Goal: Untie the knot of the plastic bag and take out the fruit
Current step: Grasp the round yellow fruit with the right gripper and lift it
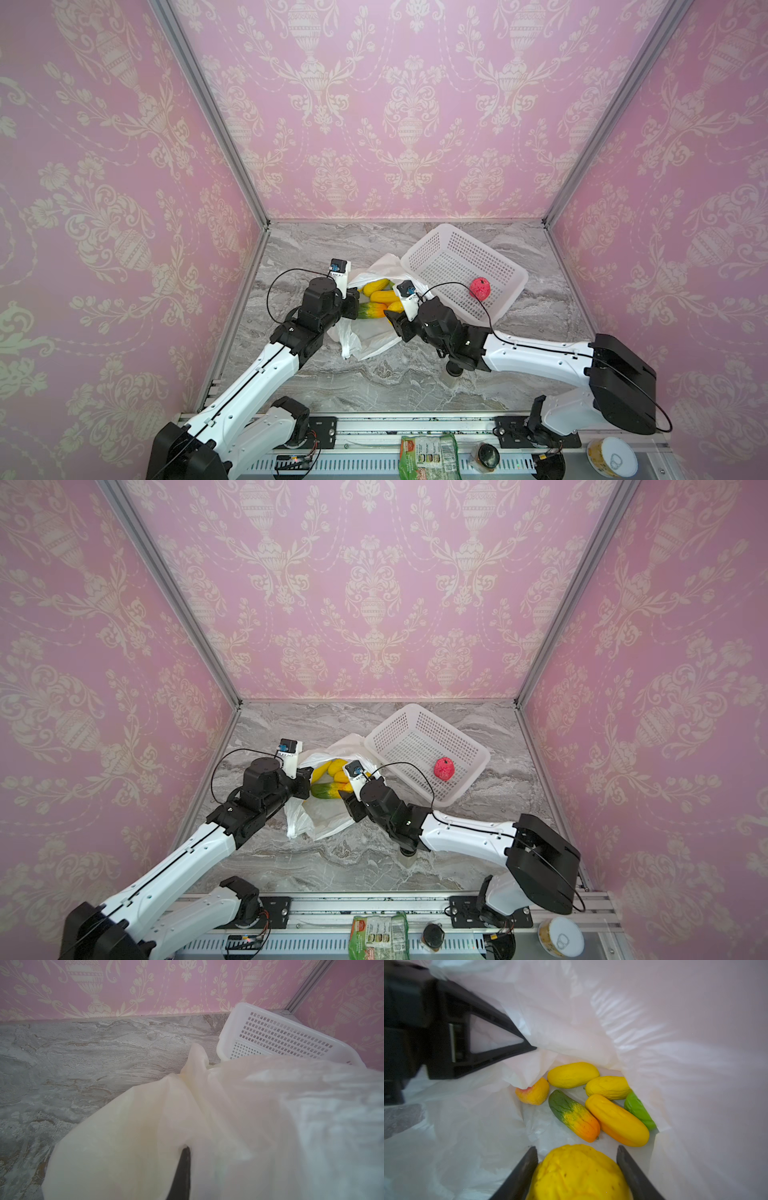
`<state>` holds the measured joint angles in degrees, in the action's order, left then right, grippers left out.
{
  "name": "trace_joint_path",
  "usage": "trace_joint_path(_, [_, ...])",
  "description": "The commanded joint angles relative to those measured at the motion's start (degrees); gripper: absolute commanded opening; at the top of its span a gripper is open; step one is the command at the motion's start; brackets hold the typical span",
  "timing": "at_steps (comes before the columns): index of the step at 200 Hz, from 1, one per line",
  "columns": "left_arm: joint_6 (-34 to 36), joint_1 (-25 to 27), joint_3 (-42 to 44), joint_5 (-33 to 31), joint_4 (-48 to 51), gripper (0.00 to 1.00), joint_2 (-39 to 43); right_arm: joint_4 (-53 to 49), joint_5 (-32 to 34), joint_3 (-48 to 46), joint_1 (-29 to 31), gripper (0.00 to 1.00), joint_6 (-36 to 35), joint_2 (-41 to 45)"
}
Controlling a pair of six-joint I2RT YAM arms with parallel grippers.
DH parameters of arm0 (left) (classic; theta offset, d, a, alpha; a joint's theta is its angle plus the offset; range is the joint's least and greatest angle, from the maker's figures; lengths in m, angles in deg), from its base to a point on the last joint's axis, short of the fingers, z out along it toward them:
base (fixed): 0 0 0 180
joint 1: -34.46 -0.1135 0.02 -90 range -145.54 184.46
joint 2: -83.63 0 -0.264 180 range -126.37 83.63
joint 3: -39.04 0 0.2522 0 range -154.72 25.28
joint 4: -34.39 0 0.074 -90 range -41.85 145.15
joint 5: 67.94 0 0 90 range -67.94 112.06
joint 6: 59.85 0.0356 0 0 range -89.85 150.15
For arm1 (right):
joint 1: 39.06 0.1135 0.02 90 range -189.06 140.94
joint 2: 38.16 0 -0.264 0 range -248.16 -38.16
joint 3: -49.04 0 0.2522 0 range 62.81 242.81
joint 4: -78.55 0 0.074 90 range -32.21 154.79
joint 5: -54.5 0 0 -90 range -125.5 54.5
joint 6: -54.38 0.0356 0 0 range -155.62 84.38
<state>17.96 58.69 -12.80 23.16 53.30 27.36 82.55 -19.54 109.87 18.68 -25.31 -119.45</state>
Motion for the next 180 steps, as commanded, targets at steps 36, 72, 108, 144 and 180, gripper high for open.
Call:
trace_joint_path(36, [-0.77,0.21,-0.16,-0.36,-0.37,0.0,0.06,0.85,-2.22,-6.6,-0.55,0.26,-0.54,16.74])
trace_joint_path(72, [-0.82,0.2,0.19,-0.4,-0.36,0.0,0.11,-0.74,10.57,-11.91,-2.72,0.22,-0.09,29.43])
trace_joint_path(108, [-0.91,0.21,0.29,-0.44,-0.64,0.01,0.68,-4.96,14.24,-17.17,-10.04,0.22,4.07,41.39])
trace_joint_path(144, [-0.94,0.21,0.04,0.03,-0.53,0.0,-0.24,-4.08,1.47,-17.78,-13.17,0.22,6.32,40.83])
trace_joint_path(180, [-0.05,0.16,-3.38,-4.74,-0.07,0.0,-2.55,-1.57,-8.03,-11.35,-12.61,0.19,8.41,26.05])
